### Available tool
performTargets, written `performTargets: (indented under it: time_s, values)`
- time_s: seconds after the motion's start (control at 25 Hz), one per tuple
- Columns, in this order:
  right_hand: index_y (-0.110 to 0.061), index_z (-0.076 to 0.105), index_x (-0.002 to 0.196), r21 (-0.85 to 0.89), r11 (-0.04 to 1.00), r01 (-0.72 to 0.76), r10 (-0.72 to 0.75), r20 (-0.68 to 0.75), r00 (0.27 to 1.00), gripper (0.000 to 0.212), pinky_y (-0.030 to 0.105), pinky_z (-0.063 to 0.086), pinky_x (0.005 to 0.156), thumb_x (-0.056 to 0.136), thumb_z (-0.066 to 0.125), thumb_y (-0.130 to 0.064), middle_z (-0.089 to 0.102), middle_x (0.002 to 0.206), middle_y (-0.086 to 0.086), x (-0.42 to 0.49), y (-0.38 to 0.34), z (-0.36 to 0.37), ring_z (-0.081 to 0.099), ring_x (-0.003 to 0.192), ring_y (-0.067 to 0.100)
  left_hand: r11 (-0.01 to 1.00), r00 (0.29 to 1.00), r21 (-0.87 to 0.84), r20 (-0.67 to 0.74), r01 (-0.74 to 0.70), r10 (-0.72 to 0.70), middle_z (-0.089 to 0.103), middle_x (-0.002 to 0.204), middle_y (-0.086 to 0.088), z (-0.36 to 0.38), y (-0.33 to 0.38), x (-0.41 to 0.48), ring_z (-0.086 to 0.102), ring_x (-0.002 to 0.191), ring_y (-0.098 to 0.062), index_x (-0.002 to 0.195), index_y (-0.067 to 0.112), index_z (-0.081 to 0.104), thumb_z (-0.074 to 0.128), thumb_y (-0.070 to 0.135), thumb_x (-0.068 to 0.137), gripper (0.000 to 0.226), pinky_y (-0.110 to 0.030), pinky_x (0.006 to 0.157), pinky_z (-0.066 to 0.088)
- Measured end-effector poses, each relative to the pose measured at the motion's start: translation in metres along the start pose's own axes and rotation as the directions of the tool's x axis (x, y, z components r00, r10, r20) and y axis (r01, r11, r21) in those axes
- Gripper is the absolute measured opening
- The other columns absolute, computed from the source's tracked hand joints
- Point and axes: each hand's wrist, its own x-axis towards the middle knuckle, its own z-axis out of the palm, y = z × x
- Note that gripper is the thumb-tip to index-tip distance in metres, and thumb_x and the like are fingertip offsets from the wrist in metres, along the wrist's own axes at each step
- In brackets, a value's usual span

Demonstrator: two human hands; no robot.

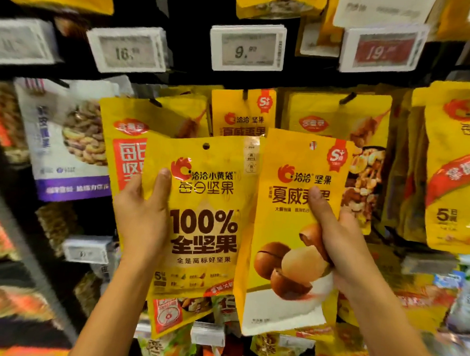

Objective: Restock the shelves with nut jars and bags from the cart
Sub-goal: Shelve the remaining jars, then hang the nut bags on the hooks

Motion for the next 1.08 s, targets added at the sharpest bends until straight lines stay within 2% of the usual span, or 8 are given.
performTargets:
  time_s: [0.16, 0.32, 0.48, 0.56, 0.68, 0.84, 0.92, 1.08]
  values:
    - [-0.038, 0.069, 0.093, 0.016, 1.0, -0.022, 0.022, -0.022, 1.0, 0.043, 0.013, 0.049, 0.053, 0.059, 0.059, -0.063, 0.074, 0.087, -0.013, -0.01, -0.005, -0.027, 0.069, 0.072, 0.001, 1.0, 0.997, -0.012, 0.071, 0.014, -0.013, 0.065, 0.07, 0.01, 0.02, 0.003, -0.007, 0.061, 0.066, -0.01, 0.07, 0.023, 0.058, 0.057, 0.033, 0.092, 0.024, -0.027, 0.061, 0.048]
    - [-0.028, 0.068, 0.089, 0.008, 1.0, 0.003, -0.002, -0.118, 0.993, 0.043, 0.011, 0.045, 0.043, 0.06, 0.059, -0.058, 0.067, 0.057, -0.014, -0.014, -0.024, -0.082, 0.062, 0.05, -0.003, 0.997, 0.994, -0.072, 0.111, -0.001, 0.01, 0.066, 0.076, 0.009, 0.075, 0.032, -0.023, 0.061, 0.067, 0.001, 0.074, 0.025, 0.061, 0.058, 0.029, 0.093, 0.02, -0.018, 0.062, 0.048]
    - [-0.028, 0.069, 0.081, -0.087, 0.996, 0.014, -0.026, -0.147, 0.989, 0.035, 0.009, 0.039, 0.037, 0.063, 0.057, -0.056, 0.062, 0.047, -0.014, -0.011, -0.049, -0.13, 0.058, 0.042, -0.003, 0.983, 0.99, -0.174, 0.137, 0.063, -0.039, 0.07, 0.081, 0.003, 0.143, 0.067, -0.035, 0.067, 0.079, -0.016, 0.077, 0.022, 0.062, 0.057, 0.029, 0.093, 0.018, -0.04, 0.075, 0.054]
    - [-0.03, 0.069, 0.075, -0.128, 0.992, 0.019, -0.037, -0.144, 0.989, 0.034, 0.009, 0.038, 0.035, 0.061, 0.056, -0.059, 0.063, 0.047, -0.014, -0.007, -0.056, -0.148, 0.058, 0.041, -0.002, 0.976, 0.991, -0.207, 0.123, 0.071, -0.046, 0.072, 0.085, -0.002, 0.17, 0.08, -0.037, 0.069, 0.081, -0.02, 0.08, 0.02, 0.063, 0.057, 0.028, 0.094, 0.017, -0.043, 0.078, 0.056]
    - [-0.027, 0.067, 0.08, -0.113, 0.994, 0.007, -0.022, -0.131, 0.991, 0.041, 0.01, 0.039, 0.036, 0.059, 0.056, -0.06, 0.065, 0.051, -0.014, -0.001, -0.058, -0.162, 0.06, 0.043, -0.001, 0.988, 0.995, -0.132, 0.082, 0.074, -0.064, 0.069, 0.1, -0.016, 0.194, 0.082, -0.035, 0.066, 0.095, -0.032, 0.096, 0.006, 0.063, 0.056, 0.032, 0.093, 0.027, -0.052, 0.086, 0.052]
    - [-0.03, 0.069, 0.082, -0.098, 0.995, 0.018, -0.031, -0.136, 0.99, 0.05, 0.01, 0.039, 0.037, 0.051, 0.056, -0.067, 0.063, 0.049, -0.011, 0.003, -0.058, -0.169, 0.06, 0.042, 0.003, 0.99, 0.985, -0.046, 0.116, 0.132, -0.126, 0.06, 0.125, -0.015, 0.204, 0.073, -0.042, 0.056, 0.117, -0.031, 0.126, 0.001, 0.052, 0.054, 0.041, 0.092, 0.052, -0.052, 0.097, 0.046]
    - [-0.031, 0.07, 0.082, -0.09, 0.996, 0.014, -0.027, -0.146, 0.989, 0.049, 0.01, 0.039, 0.037, 0.052, 0.055, -0.067, 0.063, 0.048, -0.01, 0.003, -0.056, -0.172, 0.06, 0.042, 0.003, 0.993, 0.987, -0.023, 0.118, 0.115, -0.112, 0.063, 0.118, -0.014, 0.205, 0.069, -0.045, 0.059, 0.112, -0.029, 0.121, 0.001, 0.055, 0.053, 0.039, 0.093, 0.047, -0.05, 0.093, 0.049]
    - [-0.036, 0.071, 0.081, -0.085, 0.996, 0.005, -0.018, -0.151, 0.988, 0.045, 0.011, 0.04, 0.038, 0.052, 0.056, -0.067, 0.064, 0.051, -0.013, 0.004, -0.054, -0.165, 0.061, 0.046, 0.001, 0.995, 0.992, -0.062, 0.104, 0.077, -0.07, 0.066, 0.091, -0.008, 0.202, 0.07, -0.044, 0.064, 0.089, -0.025, 0.083, 0.018, 0.057, 0.054, 0.032, 0.094, 0.018, -0.047, 0.083, 0.054]
